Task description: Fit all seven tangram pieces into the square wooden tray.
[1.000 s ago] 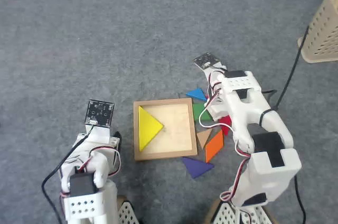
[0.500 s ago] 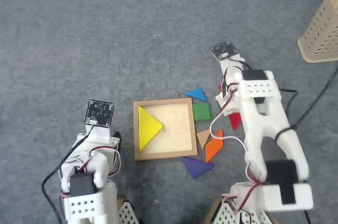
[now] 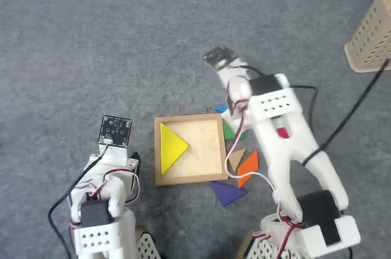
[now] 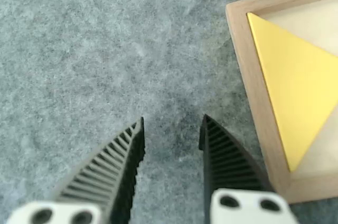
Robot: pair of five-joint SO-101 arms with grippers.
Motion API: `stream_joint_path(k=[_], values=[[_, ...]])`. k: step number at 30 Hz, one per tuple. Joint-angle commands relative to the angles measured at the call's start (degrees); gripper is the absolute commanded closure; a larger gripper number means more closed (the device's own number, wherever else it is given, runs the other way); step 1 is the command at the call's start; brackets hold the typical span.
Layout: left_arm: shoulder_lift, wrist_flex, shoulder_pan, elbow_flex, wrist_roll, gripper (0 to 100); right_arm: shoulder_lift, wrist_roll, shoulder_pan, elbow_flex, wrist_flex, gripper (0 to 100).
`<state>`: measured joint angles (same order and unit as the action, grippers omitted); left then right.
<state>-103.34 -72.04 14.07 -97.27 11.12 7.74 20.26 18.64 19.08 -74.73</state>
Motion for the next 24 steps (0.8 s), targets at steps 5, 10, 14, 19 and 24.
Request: stream_joint_path(k=[5, 10, 14, 19, 24], values=[[-0.4, -0.3, -0.1, 0.7, 0.3, 83, -3.7, 2.0, -14.5, -5.5, 1.0, 75.8], [-0.4, -0.3, -0.1, 0.7, 0.3, 83, -10.9, 2.5, -17.0, -5.5, 4.8, 66.4], [-0.4, -0.3, -0.1, 0.7, 0.3, 83, -14.9, 2.5, -18.9, -5.5, 8.1, 66.4], [-0.4, -0.3, -0.1, 0.7, 0.3, 83, -17.8, 2.5, -19.2, -5.5, 8.8, 66.3], [-0.4, -0.3, -0.1, 0.7, 0.3, 83, -20.8, 2.5, -19.0, -5.5, 9.9, 66.3]])
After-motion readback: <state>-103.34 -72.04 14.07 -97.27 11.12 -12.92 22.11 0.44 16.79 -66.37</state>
